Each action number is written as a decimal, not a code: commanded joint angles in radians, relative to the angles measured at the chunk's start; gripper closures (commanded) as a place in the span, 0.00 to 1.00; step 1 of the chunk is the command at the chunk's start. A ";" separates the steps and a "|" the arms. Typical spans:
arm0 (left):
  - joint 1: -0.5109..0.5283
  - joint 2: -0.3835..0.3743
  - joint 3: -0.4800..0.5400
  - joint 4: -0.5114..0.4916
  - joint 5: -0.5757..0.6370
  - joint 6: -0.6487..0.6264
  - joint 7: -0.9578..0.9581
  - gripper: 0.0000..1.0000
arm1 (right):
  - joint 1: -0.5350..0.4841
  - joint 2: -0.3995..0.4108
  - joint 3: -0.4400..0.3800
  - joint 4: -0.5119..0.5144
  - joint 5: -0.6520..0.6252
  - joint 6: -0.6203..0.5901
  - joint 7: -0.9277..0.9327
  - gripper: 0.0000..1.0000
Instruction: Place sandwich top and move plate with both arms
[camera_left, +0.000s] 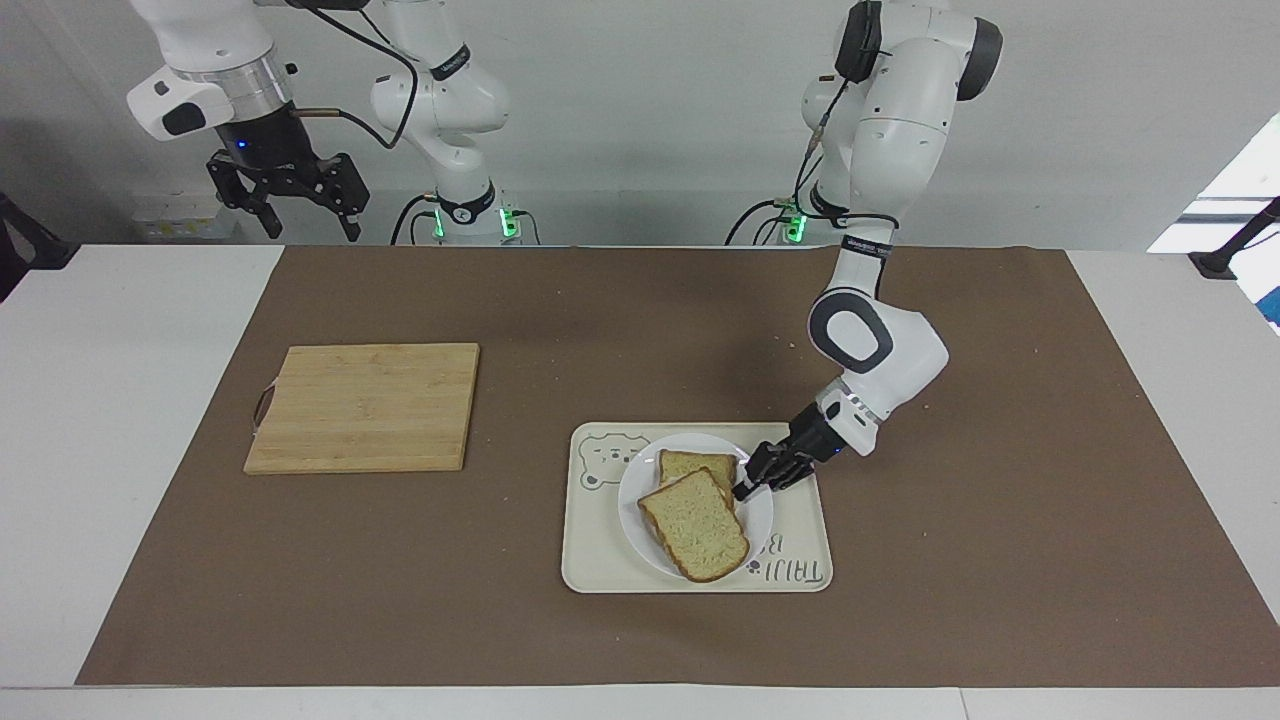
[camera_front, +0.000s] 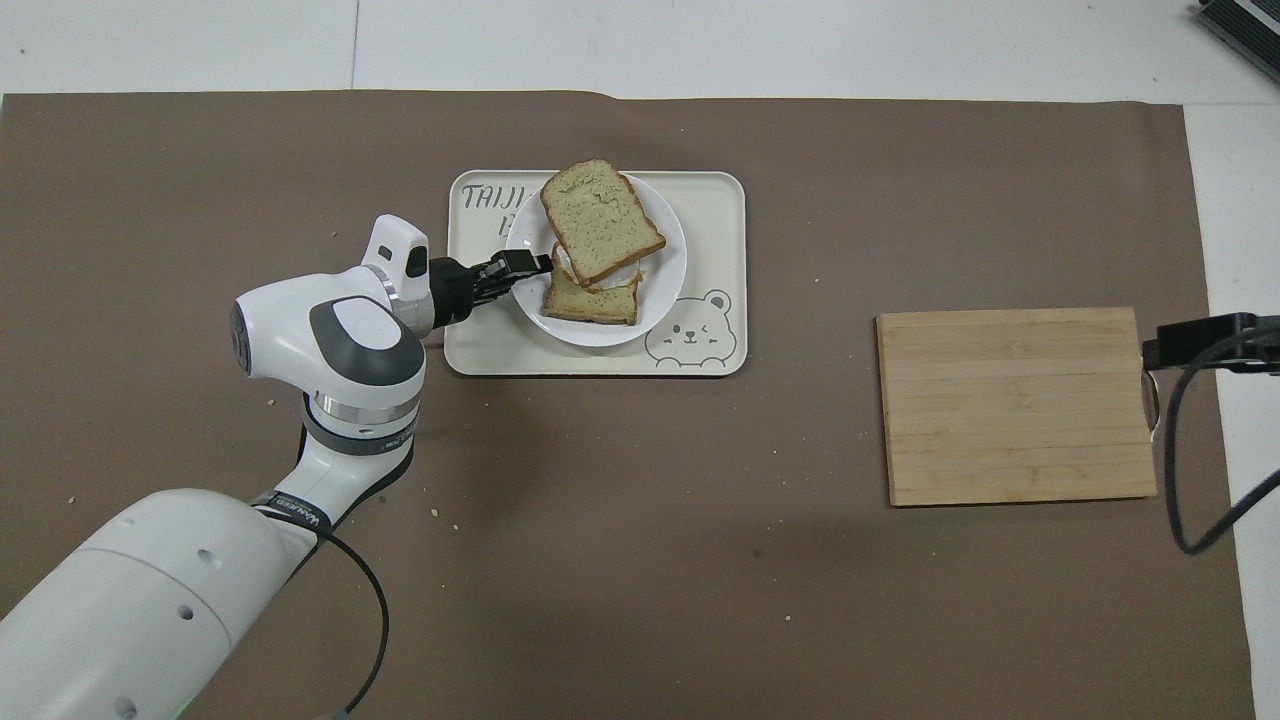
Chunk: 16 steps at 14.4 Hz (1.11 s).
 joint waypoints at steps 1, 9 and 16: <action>-0.013 -0.014 0.017 0.005 0.042 0.044 -0.019 0.00 | -0.007 -0.007 0.003 -0.003 -0.002 -0.008 -0.026 0.00; 0.003 -0.186 0.049 -0.061 0.175 0.049 -0.019 0.00 | -0.007 -0.007 0.003 -0.003 -0.002 -0.008 -0.026 0.00; 0.001 -0.219 0.106 -0.063 0.359 0.041 -0.019 0.00 | -0.007 -0.007 0.003 -0.003 -0.002 -0.008 -0.026 0.00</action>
